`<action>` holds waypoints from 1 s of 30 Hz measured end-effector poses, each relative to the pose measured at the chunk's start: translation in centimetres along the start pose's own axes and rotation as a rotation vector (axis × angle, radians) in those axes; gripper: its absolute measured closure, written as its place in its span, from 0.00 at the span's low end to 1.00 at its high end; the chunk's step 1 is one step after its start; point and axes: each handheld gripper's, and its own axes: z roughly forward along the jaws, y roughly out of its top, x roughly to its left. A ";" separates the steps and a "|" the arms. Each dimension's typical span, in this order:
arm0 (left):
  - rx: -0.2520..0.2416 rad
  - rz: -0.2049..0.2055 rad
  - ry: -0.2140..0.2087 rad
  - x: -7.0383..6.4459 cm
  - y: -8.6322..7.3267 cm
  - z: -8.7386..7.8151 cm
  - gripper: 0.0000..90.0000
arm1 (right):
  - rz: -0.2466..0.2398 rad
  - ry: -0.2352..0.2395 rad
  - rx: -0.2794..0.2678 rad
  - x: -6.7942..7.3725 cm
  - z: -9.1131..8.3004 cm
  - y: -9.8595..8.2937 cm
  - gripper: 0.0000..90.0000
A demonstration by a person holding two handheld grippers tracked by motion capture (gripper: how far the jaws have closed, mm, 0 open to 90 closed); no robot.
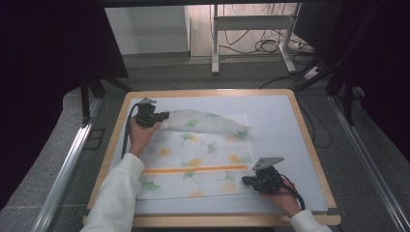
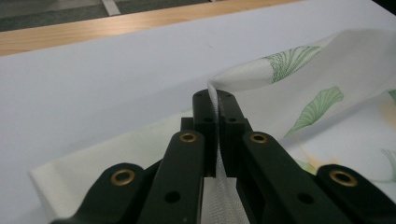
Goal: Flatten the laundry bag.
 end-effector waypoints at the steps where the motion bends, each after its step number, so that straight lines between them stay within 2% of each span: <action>1: 0.003 -0.008 0.002 0.2 0.0 0.1 0.99 | 0.001 0.000 -0.001 0.0 0.0 0.0 0.99; 8: 0.005 -0.005 0.045 1.5 0.9 0.5 0.99 | 0.006 0.004 -0.005 -0.1 0.0 0.0 0.99; 13: -0.003 0.044 0.090 2.1 2.7 0.2 0.93 | 0.006 0.002 -0.005 -0.1 0.0 -0.1 0.99; 14: -0.007 0.050 0.105 2.4 3.1 0.1 0.90 | 0.006 0.002 -0.006 -0.1 0.0 -0.1 0.99; 16: -0.015 0.053 0.118 2.6 3.6 -0.2 0.77 | 0.007 0.001 -0.006 -0.1 0.0 -0.1 0.99; 19: -0.067 0.063 0.127 2.9 4.0 -1.4 0.62 | 0.007 0.001 -0.007 -0.1 0.0 -0.1 0.99; 21: -0.085 0.071 0.111 3.1 4.2 -2.2 0.51 | 0.006 0.002 -0.007 -0.1 0.0 -0.1 0.99; 22: -0.082 0.080 0.106 3.1 4.2 -2.6 0.50 | 0.005 0.002 -0.007 -0.1 0.0 -0.1 0.99; 26: -0.094 0.109 0.083 2.3 4.1 -4.0 0.45 | 0.004 -0.003 -0.004 0.0 0.0 0.0 0.99; 30: -0.103 0.132 0.046 0.9 3.9 -5.0 0.44 | 0.001 -0.007 -0.007 0.1 0.0 0.0 0.99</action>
